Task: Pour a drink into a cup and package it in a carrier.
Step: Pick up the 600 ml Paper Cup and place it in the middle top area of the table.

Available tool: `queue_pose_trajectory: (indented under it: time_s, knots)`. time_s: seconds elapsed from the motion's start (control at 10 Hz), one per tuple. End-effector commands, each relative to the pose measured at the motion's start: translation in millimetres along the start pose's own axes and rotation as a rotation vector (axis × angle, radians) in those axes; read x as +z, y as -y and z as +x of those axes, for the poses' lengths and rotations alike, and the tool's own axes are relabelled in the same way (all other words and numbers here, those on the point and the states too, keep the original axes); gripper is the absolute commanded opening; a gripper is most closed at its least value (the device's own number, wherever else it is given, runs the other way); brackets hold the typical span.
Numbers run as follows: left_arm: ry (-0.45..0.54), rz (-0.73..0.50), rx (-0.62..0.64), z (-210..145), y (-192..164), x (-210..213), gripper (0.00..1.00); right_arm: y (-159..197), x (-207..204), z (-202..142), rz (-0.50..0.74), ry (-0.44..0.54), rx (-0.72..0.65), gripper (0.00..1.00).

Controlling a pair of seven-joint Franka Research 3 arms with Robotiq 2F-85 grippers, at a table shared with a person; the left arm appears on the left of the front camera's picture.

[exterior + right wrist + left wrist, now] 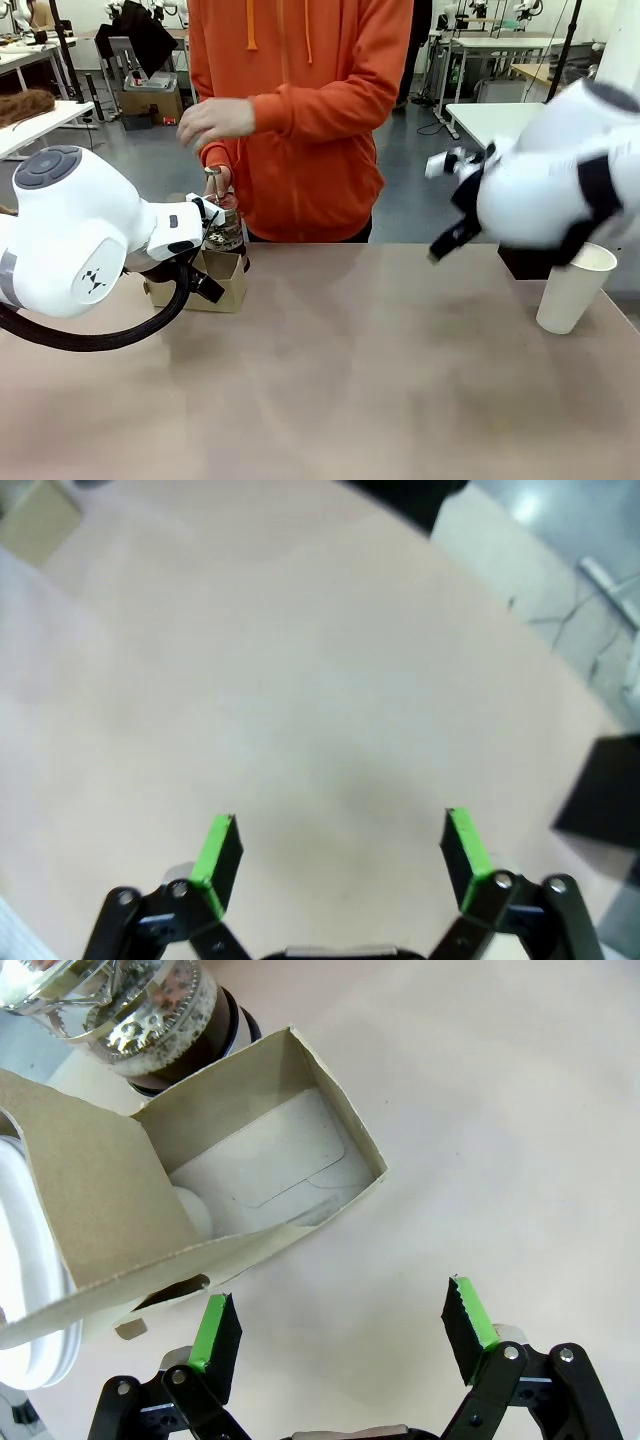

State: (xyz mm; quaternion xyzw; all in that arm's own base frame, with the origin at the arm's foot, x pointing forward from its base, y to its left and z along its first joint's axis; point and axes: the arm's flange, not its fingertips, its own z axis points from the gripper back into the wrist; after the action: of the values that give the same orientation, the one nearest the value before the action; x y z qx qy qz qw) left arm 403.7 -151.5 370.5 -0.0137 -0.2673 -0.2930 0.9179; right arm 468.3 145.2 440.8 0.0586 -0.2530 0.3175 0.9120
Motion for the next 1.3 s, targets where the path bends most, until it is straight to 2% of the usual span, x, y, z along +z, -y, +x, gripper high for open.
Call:
queue_pose_trajectory:
  time_s: [0.0, 0.1, 0.2, 0.3, 0.5, 0.7, 0.9, 1.1, 1.2]
  knots:
    - [0.000, 0.000, 0.000, -0.1, -0.1, 0.1, 1.00, 76.9, 21.2, 23.0, 0.126, 0.012, -0.004, 1.00]
    - [0.000, 0.000, 0.000, -0.1, -0.1, 0.1, 1.00, 114.1, 37.0, 21.2, 0.188, 0.045, -0.018, 1.00]
    - [0.000, 0.000, 0.000, -0.1, -0.1, 0.1, 1.00, 161.6, 51.5, 8.0, 0.277, 0.116, -0.026, 1.00]
    - [0.000, 0.000, 0.000, -0.1, -0.1, 0.1, 1.00, 194.3, 62.3, -12.9, 0.323, 0.171, -0.040, 1.00]
    - [0.000, 0.000, 0.000, -0.1, -0.1, 0.1, 1.00, 243.0, 77.2, -68.5, 0.407, 0.327, -0.023, 1.00]
    - [0.000, 0.000, 0.000, -0.1, -0.1, 0.1, 1.00, 299.3, 74.4, -150.1, 0.504, 0.518, -0.060, 1.00]
    - [0.000, 0.000, 0.000, -0.1, -0.1, 0.1, 1.00, 326.6, 64.1, -210.6, 0.591, 0.682, -0.069, 1.00]
    - [0.000, 0.000, 0.000, -0.1, -0.1, 0.1, 1.00, 333.7, 49.7, -234.6, 0.588, 0.788, -0.010, 1.00]
    - [0.000, 0.000, 0.000, -0.1, -0.1, 0.1, 1.00, 333.8, 42.9, -238.2, 0.584, 0.803, 0.000, 1.00]
